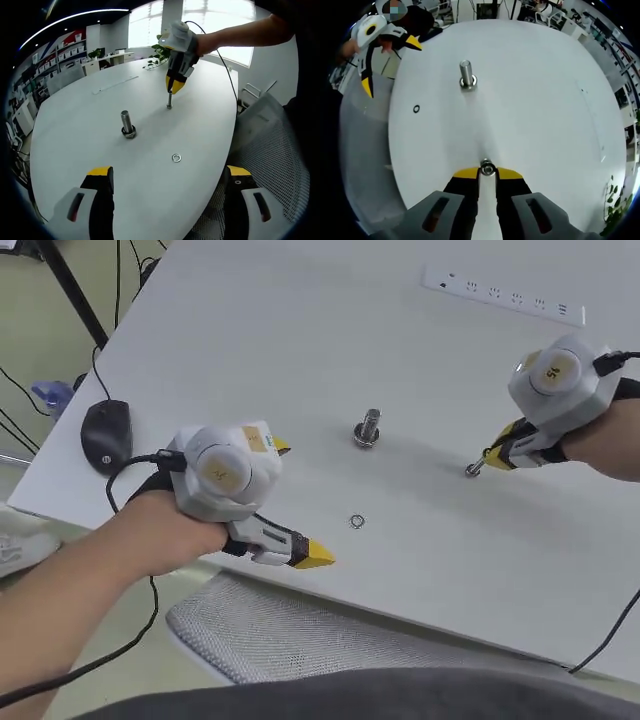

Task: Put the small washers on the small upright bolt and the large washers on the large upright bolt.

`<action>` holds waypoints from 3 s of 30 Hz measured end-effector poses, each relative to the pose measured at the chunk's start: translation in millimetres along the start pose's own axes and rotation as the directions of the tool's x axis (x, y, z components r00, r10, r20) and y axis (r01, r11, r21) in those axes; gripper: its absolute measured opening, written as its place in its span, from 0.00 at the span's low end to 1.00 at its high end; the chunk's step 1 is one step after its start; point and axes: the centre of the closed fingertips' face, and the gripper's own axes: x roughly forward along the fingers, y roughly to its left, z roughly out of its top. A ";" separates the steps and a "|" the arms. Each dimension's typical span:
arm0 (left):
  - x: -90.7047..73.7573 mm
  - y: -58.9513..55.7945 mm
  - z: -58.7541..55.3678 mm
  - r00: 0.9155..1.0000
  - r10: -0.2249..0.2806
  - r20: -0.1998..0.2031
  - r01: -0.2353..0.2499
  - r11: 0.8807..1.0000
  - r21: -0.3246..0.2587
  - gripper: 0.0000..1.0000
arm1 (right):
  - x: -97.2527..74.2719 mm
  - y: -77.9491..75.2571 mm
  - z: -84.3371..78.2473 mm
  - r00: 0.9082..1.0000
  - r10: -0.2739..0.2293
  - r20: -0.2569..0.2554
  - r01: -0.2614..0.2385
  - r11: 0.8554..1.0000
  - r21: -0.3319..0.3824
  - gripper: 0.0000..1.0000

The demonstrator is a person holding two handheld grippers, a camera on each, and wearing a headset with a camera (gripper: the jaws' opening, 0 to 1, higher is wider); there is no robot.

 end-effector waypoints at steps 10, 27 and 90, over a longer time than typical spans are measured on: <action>1.1 1.7 -5.0 1.000 -0.001 -0.005 0.001 1.000 -0.011 0.90 | 12.2 -1.5 -4.5 1.000 0.008 -0.018 -0.008 1.000 -0.004 0.12; -1.0 3.3 -10.4 1.000 -0.003 -0.015 0.002 1.000 -0.024 0.88 | 37.6 1.0 -7.9 0.999 0.028 -0.039 -0.028 1.000 -0.006 0.12; -4.5 -3.3 1.0 1.000 -0.013 0.005 0.013 1.000 0.003 0.87 | 4.3 13.0 32.3 1.000 0.015 -0.001 -0.015 0.991 -0.132 0.27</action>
